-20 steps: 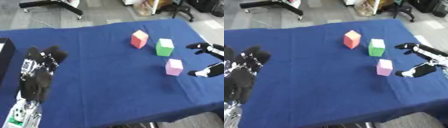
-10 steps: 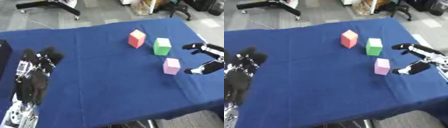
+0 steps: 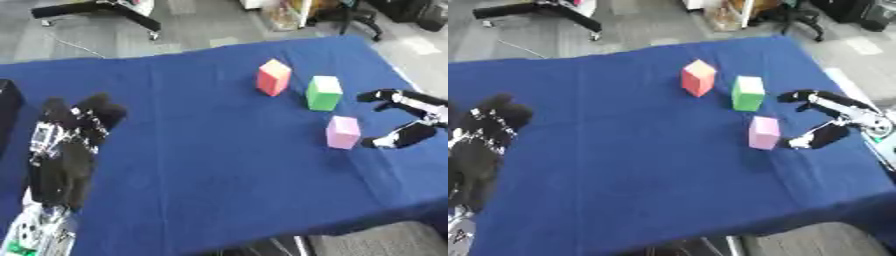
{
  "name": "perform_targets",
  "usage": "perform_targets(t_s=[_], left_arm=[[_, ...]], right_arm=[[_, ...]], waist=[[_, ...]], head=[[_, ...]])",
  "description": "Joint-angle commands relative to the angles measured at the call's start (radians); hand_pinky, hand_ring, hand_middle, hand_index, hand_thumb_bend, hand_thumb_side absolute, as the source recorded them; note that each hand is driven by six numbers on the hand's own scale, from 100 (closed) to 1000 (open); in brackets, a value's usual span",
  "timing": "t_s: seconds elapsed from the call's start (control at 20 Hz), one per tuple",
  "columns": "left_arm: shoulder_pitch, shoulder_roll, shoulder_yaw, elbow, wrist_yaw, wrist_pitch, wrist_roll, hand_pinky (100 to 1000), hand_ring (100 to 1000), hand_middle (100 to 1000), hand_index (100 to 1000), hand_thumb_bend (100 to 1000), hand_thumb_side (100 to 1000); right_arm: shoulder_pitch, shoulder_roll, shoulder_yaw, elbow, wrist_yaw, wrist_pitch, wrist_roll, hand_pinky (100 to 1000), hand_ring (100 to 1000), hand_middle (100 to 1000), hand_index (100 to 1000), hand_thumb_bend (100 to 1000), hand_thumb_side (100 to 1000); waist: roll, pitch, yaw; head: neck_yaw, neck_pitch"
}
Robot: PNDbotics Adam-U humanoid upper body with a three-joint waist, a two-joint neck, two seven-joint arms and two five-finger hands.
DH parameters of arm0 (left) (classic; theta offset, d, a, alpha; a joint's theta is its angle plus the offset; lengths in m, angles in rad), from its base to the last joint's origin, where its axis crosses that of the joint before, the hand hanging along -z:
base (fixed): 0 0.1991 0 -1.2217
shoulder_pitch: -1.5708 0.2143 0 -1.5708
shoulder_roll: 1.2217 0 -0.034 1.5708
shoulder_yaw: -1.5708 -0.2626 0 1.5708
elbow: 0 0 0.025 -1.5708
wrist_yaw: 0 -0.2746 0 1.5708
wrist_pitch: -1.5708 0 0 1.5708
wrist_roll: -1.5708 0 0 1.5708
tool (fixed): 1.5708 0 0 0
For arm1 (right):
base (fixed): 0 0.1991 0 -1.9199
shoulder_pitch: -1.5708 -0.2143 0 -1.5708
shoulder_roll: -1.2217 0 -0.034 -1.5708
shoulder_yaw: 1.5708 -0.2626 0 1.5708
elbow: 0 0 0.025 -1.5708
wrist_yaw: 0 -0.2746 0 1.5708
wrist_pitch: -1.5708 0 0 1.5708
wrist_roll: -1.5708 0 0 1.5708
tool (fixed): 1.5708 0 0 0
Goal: Pick up the objects with one hand, pass them to the other hand, and then place them into the box on the other side of the table.
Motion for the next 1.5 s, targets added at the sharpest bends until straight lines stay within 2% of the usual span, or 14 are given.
perform_targets(t_s=[0.05,0.85,1.5], left_arm=[[-0.011,0.005,-0.002,-0.022,0.002,0.000,0.000,947,784,669,836,350,939],[-0.008,0.001,-0.002,-0.020,0.003,-0.001,0.001,946,784,668,835,356,934],[-0.007,0.001,-0.004,-0.019,0.004,-0.001,0.001,945,783,668,835,356,935]], right_arm=[[-0.027,-0.013,-0.005,0.028,0.014,-0.002,0.002,860,965,882,930,542,222],[-0.072,0.026,-0.002,0.116,0.073,-0.027,-0.033,854,947,846,899,530,218],[-0.093,0.038,-0.001,0.157,0.114,-0.034,-0.026,852,942,833,883,514,218]], waist=[[-0.001,-0.012,0.002],[-0.003,-0.013,0.009],[-0.003,-0.013,0.010]], head=[[-0.003,-0.003],[-0.016,-0.003],[-0.026,-0.003]])
